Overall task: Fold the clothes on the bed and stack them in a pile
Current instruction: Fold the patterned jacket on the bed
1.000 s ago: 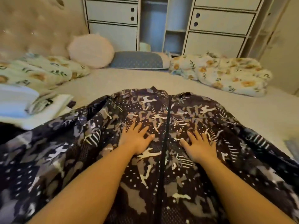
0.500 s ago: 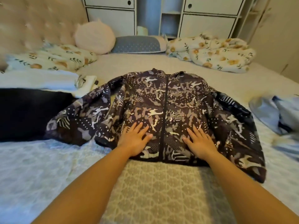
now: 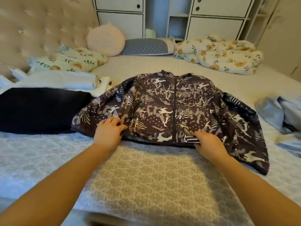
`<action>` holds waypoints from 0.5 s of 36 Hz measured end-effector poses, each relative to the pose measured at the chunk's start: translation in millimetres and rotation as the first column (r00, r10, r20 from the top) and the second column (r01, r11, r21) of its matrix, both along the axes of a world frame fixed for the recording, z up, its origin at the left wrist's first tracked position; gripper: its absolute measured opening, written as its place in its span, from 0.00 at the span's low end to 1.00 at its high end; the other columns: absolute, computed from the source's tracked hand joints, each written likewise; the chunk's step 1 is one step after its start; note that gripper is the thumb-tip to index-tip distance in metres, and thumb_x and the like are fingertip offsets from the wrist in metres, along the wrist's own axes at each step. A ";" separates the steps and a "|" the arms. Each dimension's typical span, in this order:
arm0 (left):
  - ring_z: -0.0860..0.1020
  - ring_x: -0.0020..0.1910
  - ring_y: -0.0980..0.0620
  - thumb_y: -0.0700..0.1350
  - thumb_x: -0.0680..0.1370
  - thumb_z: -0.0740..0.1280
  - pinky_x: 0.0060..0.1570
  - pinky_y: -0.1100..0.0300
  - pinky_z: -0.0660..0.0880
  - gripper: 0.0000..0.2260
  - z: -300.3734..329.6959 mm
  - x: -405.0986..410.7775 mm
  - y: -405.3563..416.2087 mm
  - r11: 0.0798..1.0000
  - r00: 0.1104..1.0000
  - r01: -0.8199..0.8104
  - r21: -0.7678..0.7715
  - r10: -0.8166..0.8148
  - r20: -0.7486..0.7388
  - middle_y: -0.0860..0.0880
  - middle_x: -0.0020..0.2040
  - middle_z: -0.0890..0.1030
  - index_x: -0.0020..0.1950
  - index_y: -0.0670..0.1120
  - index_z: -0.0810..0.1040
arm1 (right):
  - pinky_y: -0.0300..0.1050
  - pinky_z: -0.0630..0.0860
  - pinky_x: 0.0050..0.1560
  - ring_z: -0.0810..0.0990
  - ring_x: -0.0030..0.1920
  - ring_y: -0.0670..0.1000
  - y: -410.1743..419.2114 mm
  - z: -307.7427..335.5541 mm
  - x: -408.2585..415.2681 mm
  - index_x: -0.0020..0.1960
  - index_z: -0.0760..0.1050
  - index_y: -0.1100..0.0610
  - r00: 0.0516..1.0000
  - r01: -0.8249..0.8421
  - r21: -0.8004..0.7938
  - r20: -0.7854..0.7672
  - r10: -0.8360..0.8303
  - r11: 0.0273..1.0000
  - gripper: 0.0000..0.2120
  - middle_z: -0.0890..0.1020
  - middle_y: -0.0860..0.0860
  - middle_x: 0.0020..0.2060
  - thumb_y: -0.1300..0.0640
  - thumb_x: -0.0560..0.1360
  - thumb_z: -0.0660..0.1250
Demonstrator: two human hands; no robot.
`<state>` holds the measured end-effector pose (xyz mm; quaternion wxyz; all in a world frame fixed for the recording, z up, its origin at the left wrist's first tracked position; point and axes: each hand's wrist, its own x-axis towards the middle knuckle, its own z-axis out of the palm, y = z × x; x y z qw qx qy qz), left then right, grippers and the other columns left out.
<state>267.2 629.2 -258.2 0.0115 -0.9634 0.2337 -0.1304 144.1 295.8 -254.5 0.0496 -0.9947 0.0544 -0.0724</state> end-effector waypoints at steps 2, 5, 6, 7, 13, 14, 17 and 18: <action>0.70 0.64 0.46 0.43 0.78 0.63 0.57 0.50 0.73 0.17 8.6 9.2 12.8 0.964 0.992 -0.124 -0.235 0.111 -0.067 0.51 0.66 0.72 0.65 0.55 0.77 | 0.47 0.72 0.42 0.78 0.48 0.56 -6.5 7.3 7.2 0.60 0.76 0.54 0.986 0.080 0.251 0.123 -0.114 0.965 0.14 0.82 0.54 0.51 0.59 0.75 0.67; 0.76 0.54 0.41 0.39 0.77 0.61 0.50 0.50 0.76 0.20 12.7 12.3 15.7 0.928 0.961 -0.251 -0.277 0.205 -0.184 0.48 0.65 0.70 0.66 0.54 0.75 | 0.48 0.74 0.45 0.77 0.53 0.57 -12.1 9.1 11.0 0.59 0.74 0.53 0.990 0.100 0.202 0.074 -0.117 0.974 0.14 0.80 0.53 0.52 0.58 0.74 0.68; 0.76 0.52 0.40 0.37 0.77 0.60 0.50 0.49 0.76 0.21 11.1 10.4 14.0 0.926 0.953 -0.267 -0.268 0.212 -0.216 0.47 0.65 0.69 0.68 0.54 0.73 | 0.50 0.75 0.49 0.76 0.57 0.57 -12.9 6.0 9.8 0.63 0.72 0.52 0.995 0.102 0.097 -0.020 -0.101 0.990 0.17 0.78 0.52 0.57 0.56 0.75 0.68; 0.76 0.52 0.39 0.36 0.77 0.60 0.52 0.49 0.76 0.23 8.6 7.5 12.3 0.920 0.946 -0.278 -0.277 0.213 -0.244 0.47 0.66 0.68 0.69 0.54 0.72 | 0.50 0.75 0.53 0.74 0.61 0.56 -13.8 0.8 7.7 0.68 0.68 0.52 0.989 0.094 -0.013 -0.113 -0.095 0.995 0.21 0.74 0.51 0.63 0.55 0.76 0.66; 0.74 0.61 0.46 0.28 0.72 0.61 0.57 0.53 0.74 0.25 17.1 -2.4 17.2 0.890 0.985 -0.104 -0.445 0.031 -0.168 0.50 0.69 0.69 0.60 0.53 0.80 | 0.48 0.74 0.55 0.72 0.64 0.52 -22.2 1.4 0.5 0.73 0.61 0.49 0.981 0.086 -0.242 -0.149 -0.125 0.967 0.26 0.69 0.48 0.68 0.63 0.77 0.59; 0.74 0.61 0.50 0.27 0.71 0.61 0.56 0.56 0.74 0.25 25.0 -2.5 21.1 0.865 0.992 -0.049 -0.500 -0.018 -0.129 0.51 0.68 0.70 0.55 0.54 0.82 | 0.48 0.74 0.54 0.73 0.63 0.52 -25.6 5.9 0.3 0.72 0.62 0.49 0.982 0.110 -0.264 -0.119 -0.146 0.958 0.25 0.71 0.49 0.67 0.64 0.77 0.59; 0.71 0.61 0.57 0.26 0.70 0.61 0.58 0.62 0.69 0.29 42.2 -5.9 40.1 0.833 0.973 0.008 -0.553 -0.134 -0.188 0.57 0.66 0.72 0.45 0.63 0.81 | 0.47 0.76 0.52 0.72 0.64 0.52 -36.1 10.1 -1.8 0.72 0.61 0.50 0.976 0.150 -0.299 -0.108 -0.189 0.942 0.26 0.70 0.49 0.68 0.64 0.77 0.59; 0.71 0.63 0.57 0.27 0.71 0.61 0.58 0.62 0.69 0.28 42.6 -9.1 46.9 0.891 0.962 0.000 -0.454 -0.123 -0.243 0.56 0.68 0.71 0.48 0.63 0.81 | 0.47 0.75 0.54 0.69 0.67 0.53 -39.2 7.8 -3.5 0.74 0.59 0.50 0.971 0.132 -0.318 -0.148 -0.187 0.939 0.27 0.67 0.49 0.71 0.64 0.77 0.58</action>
